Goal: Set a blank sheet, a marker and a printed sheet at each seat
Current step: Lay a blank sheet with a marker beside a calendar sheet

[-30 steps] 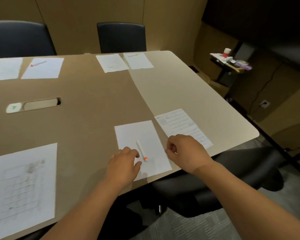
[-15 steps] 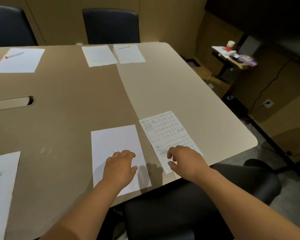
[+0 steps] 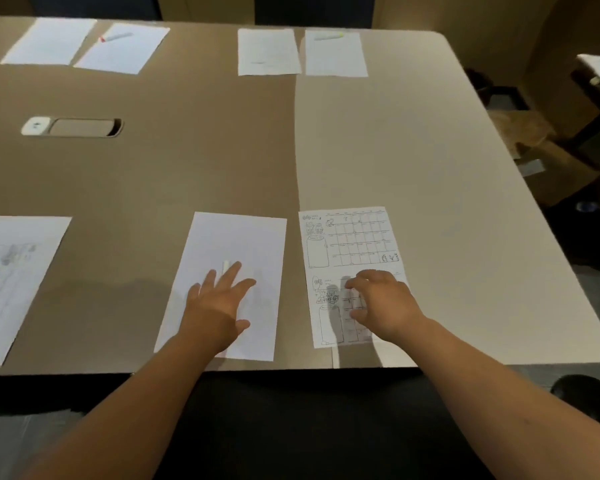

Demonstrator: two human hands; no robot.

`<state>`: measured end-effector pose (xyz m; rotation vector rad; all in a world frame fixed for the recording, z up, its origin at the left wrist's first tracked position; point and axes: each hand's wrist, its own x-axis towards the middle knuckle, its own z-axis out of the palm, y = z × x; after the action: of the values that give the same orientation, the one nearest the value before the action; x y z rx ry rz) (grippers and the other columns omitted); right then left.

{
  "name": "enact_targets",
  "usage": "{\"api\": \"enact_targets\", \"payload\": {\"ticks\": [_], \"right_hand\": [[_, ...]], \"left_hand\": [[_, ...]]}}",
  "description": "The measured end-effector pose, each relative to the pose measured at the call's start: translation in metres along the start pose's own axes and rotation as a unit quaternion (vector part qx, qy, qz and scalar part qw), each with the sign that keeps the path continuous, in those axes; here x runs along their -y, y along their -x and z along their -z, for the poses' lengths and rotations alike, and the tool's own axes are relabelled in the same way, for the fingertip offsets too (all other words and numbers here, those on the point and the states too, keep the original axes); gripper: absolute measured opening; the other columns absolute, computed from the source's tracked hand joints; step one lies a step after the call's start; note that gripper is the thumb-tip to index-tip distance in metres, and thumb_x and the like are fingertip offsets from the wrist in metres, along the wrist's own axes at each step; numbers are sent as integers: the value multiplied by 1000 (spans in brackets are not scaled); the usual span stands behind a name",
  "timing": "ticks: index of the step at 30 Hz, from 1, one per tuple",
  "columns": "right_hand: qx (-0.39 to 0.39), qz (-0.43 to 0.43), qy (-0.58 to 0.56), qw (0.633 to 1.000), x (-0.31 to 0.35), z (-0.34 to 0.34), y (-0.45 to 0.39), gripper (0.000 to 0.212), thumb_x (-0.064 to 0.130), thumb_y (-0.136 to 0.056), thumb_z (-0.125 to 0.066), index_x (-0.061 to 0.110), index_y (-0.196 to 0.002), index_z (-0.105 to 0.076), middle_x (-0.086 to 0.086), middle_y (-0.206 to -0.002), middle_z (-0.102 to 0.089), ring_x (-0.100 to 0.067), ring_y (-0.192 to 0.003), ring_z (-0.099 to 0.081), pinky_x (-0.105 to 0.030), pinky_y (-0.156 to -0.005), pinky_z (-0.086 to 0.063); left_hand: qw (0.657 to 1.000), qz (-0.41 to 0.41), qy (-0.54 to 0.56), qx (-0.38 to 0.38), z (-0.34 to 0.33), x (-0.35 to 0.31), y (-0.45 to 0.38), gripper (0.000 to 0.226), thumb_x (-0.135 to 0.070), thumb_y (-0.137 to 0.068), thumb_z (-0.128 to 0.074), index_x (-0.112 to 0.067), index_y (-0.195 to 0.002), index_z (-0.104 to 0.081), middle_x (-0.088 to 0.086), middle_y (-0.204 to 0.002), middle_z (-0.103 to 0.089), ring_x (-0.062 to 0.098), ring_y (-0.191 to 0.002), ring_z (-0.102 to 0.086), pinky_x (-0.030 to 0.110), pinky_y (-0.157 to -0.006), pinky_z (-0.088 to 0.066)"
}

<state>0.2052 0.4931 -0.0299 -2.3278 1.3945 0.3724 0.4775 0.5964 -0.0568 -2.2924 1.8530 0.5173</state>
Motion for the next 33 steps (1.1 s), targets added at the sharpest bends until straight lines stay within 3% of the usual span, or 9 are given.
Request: {"api": "enact_targets", "payload": {"ticks": [4,10,20,33], "right_hand": [[17,15,8,1000,-15,-14,-23,74,46,-87,-65,37,-149,-25,2,-164,-7,-26,-151,-1,-50,-120,-12],[63,-5,-19,998,-25,-45,-43,95,59,-81,-65,50,-149,0,9,-159,27,-24,-145,29,-52,-118,11],[68,-30,-30,997,-24,-56,-32,97,58,-81,-65,51,-149,4,11,-157,31,-23,-144,31,-53,-119,10],[72,-36,-33,996,-20,-57,-31,99,57,-80,-67,52,-148,4,12,-156,31,-23,-144,31,-53,-118,10]], "left_hand": [[999,45,3,23,-15,9,-13,100,-62,-68,-74,-46,-148,-17,5,-163,5,36,-148,-9,54,-117,-21],[991,90,72,63,-32,9,-30,98,-68,-74,-64,-46,-150,-8,6,-163,9,36,-149,3,52,-117,-16],[990,97,75,64,-29,-10,-25,104,-70,-76,-60,-34,-153,0,-2,-163,11,35,-148,2,54,-116,-17],[994,72,64,57,-29,-3,-21,106,-70,-75,-61,-30,-153,-1,-2,-163,9,35,-149,0,54,-116,-19]]}}
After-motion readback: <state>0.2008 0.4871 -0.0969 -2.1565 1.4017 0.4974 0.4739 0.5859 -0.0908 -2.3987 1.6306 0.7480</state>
